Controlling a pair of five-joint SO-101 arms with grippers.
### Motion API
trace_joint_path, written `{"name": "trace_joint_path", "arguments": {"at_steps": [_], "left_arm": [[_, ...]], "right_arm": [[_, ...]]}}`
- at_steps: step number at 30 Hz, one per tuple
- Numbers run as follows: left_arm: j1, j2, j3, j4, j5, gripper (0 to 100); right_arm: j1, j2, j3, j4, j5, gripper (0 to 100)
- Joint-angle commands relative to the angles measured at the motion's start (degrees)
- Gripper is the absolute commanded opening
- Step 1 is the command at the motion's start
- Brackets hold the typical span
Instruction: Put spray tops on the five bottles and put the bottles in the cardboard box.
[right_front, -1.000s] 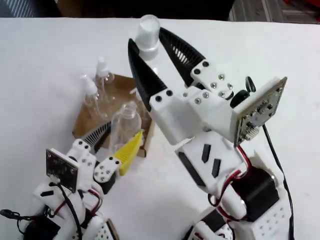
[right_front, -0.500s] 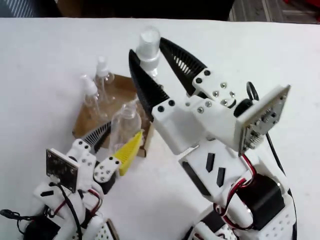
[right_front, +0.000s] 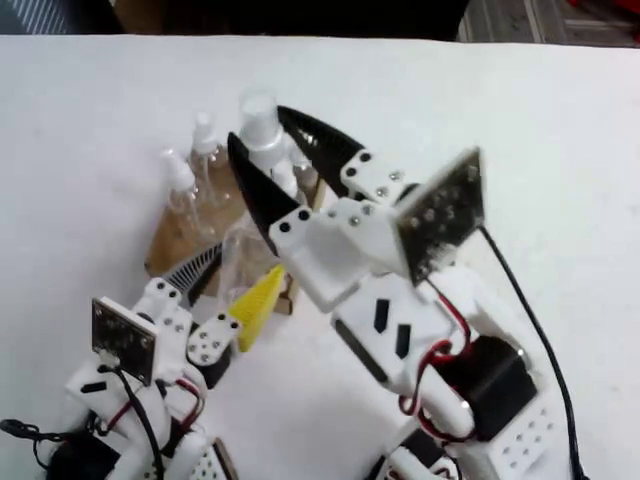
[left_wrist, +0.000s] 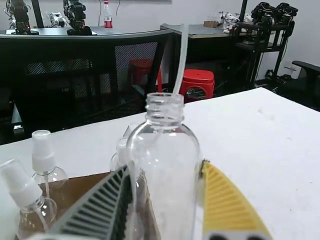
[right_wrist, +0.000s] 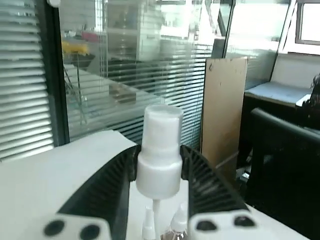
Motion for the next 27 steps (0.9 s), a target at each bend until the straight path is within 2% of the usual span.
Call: {"name": "trace_joint_path", "arguments": {"at_steps": [1,4,10,15,21,27], "left_arm": [[1.01,-0.31,0.18,-1.32,0.44,2],[1.01,-0.31,0.18,-1.32,0.44,2],[1.01,-0.31,0.18,-1.23,0.44,2],[1.01,-0.31,2.11,-1.67,0.44,2],[1.01,-0.31,2.55,-1.76,0.44,2],[1.01,-0.31,2.55,-1.76,0.44,2]], "right_arm": [[-0.48,-0.75,0.26,-0.13,-0.62,1.6],[-0.48,-0.75,0.00,-0.22,-4.57,1.6],[-0.22,-0.13,-4.13,-3.47,0.26,1.6],[-0.31,0.57,-9.76,-2.86,0.70,1.6],[-0.40,4.00,-17.41,5.49,0.26,1.6],[-0.22,5.23,-19.96,7.96,0.26,1.6]]}}
